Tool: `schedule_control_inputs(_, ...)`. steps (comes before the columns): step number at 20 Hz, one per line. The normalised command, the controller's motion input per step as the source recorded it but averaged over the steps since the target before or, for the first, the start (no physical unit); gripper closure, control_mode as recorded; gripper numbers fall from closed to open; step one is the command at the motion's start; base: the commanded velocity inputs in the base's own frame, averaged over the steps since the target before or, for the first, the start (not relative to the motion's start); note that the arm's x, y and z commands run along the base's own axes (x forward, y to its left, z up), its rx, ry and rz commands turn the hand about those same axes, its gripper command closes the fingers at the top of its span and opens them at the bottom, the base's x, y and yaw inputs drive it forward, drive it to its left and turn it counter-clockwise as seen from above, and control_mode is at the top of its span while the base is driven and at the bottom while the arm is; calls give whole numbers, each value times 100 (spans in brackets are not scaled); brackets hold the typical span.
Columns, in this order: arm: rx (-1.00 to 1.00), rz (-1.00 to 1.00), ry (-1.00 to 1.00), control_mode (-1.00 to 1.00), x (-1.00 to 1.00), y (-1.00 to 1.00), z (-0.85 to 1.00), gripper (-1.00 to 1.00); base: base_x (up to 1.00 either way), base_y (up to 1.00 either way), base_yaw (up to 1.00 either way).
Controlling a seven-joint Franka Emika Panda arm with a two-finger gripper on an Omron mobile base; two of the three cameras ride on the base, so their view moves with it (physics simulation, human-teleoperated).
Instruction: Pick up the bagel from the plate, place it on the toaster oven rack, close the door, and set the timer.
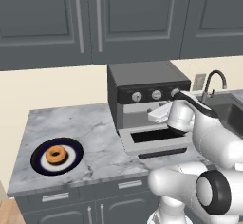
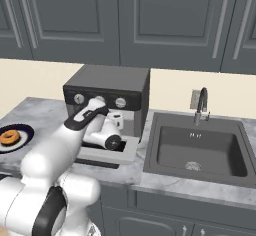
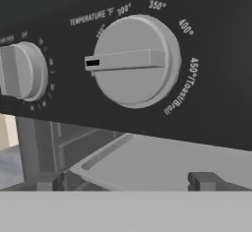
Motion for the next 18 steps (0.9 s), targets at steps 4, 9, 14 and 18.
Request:
schedule_control_inputs(4,-7,-2,-2,-100,15,0,-4,-100,0,0,0)
schedule_control_inputs(9,-6,-1,0,-100,16,0,-4,-100,0,0,0)
schedule_control_inputs(14,-4,0,0,-100,17,0,-3,-100,0,0,0)
schedule_control_inputs(18,-4,0,0,-100,17,0,-12,-100,0,0,0)
